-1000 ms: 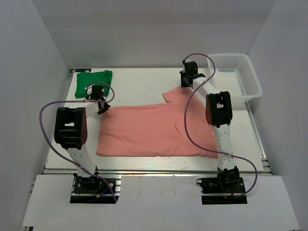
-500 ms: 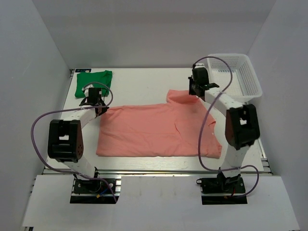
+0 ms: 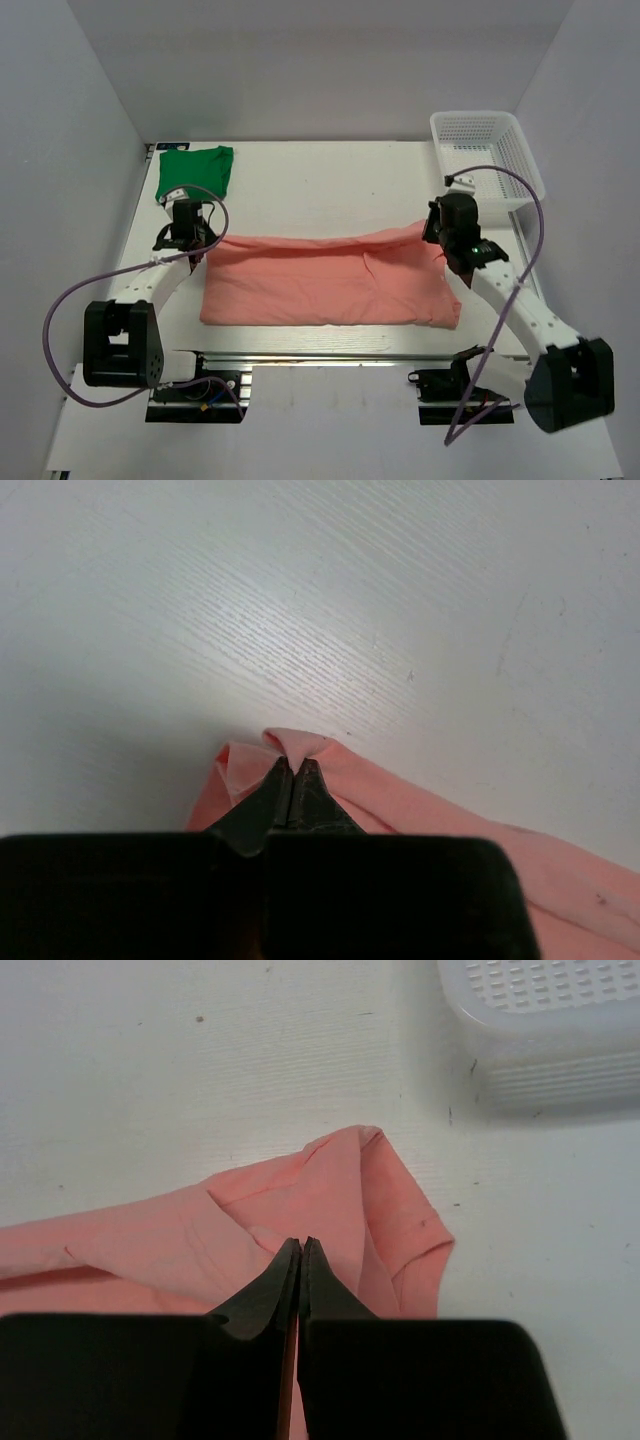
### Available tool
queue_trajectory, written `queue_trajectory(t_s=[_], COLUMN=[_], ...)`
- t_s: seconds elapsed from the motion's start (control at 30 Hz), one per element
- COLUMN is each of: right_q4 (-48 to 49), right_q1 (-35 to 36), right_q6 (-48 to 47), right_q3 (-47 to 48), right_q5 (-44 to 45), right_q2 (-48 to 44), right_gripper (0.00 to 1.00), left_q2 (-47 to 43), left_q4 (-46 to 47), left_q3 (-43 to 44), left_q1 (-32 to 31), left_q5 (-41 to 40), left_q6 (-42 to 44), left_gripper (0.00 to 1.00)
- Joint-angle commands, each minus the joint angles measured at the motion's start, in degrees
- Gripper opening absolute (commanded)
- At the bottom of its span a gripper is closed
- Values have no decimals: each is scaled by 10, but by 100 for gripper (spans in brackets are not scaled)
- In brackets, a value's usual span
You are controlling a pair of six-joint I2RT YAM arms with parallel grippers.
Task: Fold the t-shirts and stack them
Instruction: Fold the other side of the tshirt into a rectangle
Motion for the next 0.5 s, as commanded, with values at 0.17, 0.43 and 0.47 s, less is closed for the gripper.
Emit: queue_trajectory(t_s=[0.17, 0.43, 0.47], right_q4=[-105, -165, -166], right_q1=[-2, -1, -1], right_q6=[45, 92, 97], right_q3=[-43, -91, -106], right_q5=[30, -56, -67], right_q2=[-154, -222, -232], right_gripper=[0, 0, 0], left_q2=[-51, -64, -56], left_q4=[-5, 1, 1], left_q3=[-38, -60, -60], left_q1=[-2, -2, -2], left_q5=[-15, -21, -21], left_q6=[-2, -2, -8], left_gripper=[0, 0, 0])
